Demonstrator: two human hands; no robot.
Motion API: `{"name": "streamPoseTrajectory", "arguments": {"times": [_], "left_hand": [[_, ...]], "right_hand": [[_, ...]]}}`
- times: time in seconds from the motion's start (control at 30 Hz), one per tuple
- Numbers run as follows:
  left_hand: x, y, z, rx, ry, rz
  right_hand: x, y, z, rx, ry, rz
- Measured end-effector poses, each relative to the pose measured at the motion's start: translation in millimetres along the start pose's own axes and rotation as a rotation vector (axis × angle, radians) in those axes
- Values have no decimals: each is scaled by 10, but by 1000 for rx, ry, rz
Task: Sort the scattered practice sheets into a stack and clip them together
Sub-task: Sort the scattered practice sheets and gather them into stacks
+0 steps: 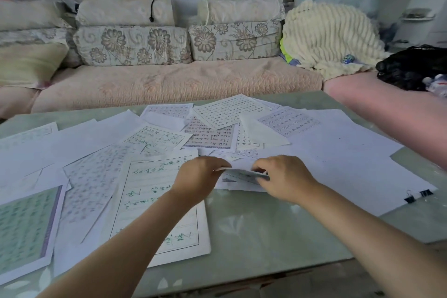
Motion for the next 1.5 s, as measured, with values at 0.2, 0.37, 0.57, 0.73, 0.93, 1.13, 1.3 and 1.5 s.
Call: {"name": "streamPoseTrajectory", "arguments": {"times": [0.2,0.37,0.57,0.73,0.93,1.13,1.3,1.5], "left_hand": [[33,205,168,714,564,-116],[348,194,353,1306,1144,105],[493,187,418,1141,1077,324],[540,279,547,778,959,407],[654,462,513,950,914,616],[805,454,589,976,972,682],[710,485,875,771,935,322],[652,838,967,920,769,65]], "right_hand": [[51,4,-4,81,15,-1],[176,119,333,-35,265,-190],[329,-47,677,-92,343,106],[273,-15,545,-543,-102,429],[224,-108,66,-258,-324,363],[233,-245,438,-141,-69,474],[185,-249,524,-287,-88,398],[21,-138,352,-704,-546,173]]}}
Point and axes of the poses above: each hand's wrist, its own x-axis away from the middle knuckle, its own y-axis out of the back of the hand, z = x × y, the point moved 5 cm from there along -x, towards the middle knuckle, and after that the axes turned 5 degrees about x, right-handed, at the moved point
